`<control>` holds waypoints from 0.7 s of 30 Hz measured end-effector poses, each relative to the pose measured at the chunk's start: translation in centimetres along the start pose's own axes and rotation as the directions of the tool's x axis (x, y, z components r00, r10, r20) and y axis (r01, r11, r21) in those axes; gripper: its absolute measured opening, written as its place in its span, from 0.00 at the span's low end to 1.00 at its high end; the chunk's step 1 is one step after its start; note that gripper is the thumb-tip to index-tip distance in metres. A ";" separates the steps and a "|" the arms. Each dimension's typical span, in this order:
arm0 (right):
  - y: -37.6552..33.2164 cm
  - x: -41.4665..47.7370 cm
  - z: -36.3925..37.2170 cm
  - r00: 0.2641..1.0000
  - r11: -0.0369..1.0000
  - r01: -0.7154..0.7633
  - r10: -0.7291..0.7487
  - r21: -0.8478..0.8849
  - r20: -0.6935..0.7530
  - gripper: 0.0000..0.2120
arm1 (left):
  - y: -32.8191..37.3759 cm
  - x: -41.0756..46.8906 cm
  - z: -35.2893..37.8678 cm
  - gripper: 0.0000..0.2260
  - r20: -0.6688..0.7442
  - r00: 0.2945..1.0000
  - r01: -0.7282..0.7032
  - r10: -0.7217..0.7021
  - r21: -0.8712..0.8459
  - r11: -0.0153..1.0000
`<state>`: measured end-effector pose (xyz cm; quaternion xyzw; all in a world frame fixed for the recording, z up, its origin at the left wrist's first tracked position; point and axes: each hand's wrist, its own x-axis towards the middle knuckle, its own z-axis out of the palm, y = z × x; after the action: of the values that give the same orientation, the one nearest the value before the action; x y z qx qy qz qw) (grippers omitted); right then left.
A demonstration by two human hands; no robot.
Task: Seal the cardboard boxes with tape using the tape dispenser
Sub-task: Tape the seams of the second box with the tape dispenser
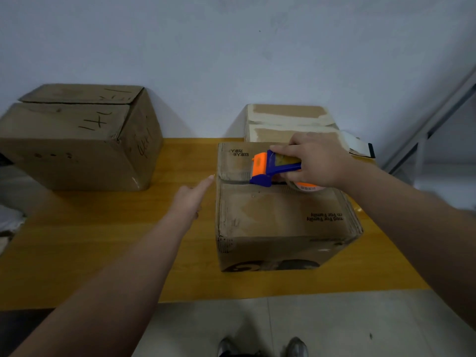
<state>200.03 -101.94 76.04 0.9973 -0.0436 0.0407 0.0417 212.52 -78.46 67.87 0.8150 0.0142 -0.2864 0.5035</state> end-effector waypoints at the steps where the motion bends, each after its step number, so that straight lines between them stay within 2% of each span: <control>1: 0.0 0.0 0.0 1.000 1.000 -0.004 0.004 0.007 0.002 0.31 | 0.1 0.2 0.1 0.32 0.020 0.999 0.034 -0.034 0.009 0.999; 2: 0.1 0.0 0.1 1.000 1.000 -0.008 0.008 0.013 0.006 0.31 | 0.1 0.3 0.0 0.32 0.013 1.000 0.002 -0.002 0.062 0.998; 4: 0.2 0.0 0.1 1.000 1.000 -0.011 0.010 0.014 0.008 0.31 | 0.0 0.8 0.0 0.24 -0.023 0.995 -0.092 0.099 0.219 0.971; 5: 0.2 0.0 0.1 1.000 1.000 -0.010 0.010 0.012 0.006 0.31 | -0.1 1.0 -0.1 0.27 -0.052 0.991 -0.106 0.123 0.256 0.961; 6: 0.2 0.0 0.1 1.000 1.000 -0.012 0.012 0.013 0.004 0.31 | 0.0 1.0 -0.1 0.31 -0.057 0.990 -0.111 0.132 0.279 0.954; 8: 0.1 0.0 0.1 1.000 1.000 -0.019 0.019 0.017 -0.002 0.31 | 0.0 1.1 0.3 0.25 -0.077 0.987 -0.117 0.141 0.260 0.959; 11: 0.1 -0.3 0.2 1.000 0.999 -0.020 0.021 0.027 -0.020 0.31 | -0.1 1.0 1.0 0.36 -0.104 0.993 -0.034 0.053 0.184 0.982; 14: 0.1 -0.7 0.4 0.999 0.997 -0.025 0.027 0.068 -0.033 0.32 | 0.1 1.0 1.5 0.38 -0.130 0.991 -0.001 0.021 0.154 0.988; 17: 0.1 -0.9 0.3 0.999 0.998 -0.021 0.022 0.055 -0.034 0.32 | 0.2 0.6 1.3 0.40 -0.148 0.989 0.061 -0.025 0.241 0.968; 19: 0.2 -1.0 0.3 0.999 0.999 -0.014 0.016 0.043 -0.036 0.32 | 0.4 -0.1 0.9 0.39 -0.197 0.979 -0.002 0.057 0.270 0.963; 21: 0.1 -1.3 0.2 0.999 0.999 -0.017 0.019 0.050 -0.037 0.33 | 0.5 -0.3 0.7 0.29 -0.208 0.951 -0.203 0.230 0.143 0.969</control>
<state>198.80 -101.94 75.70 0.9967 -0.0506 0.0607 0.0174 212.07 -79.20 68.22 0.8674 -0.0361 -0.1363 0.4772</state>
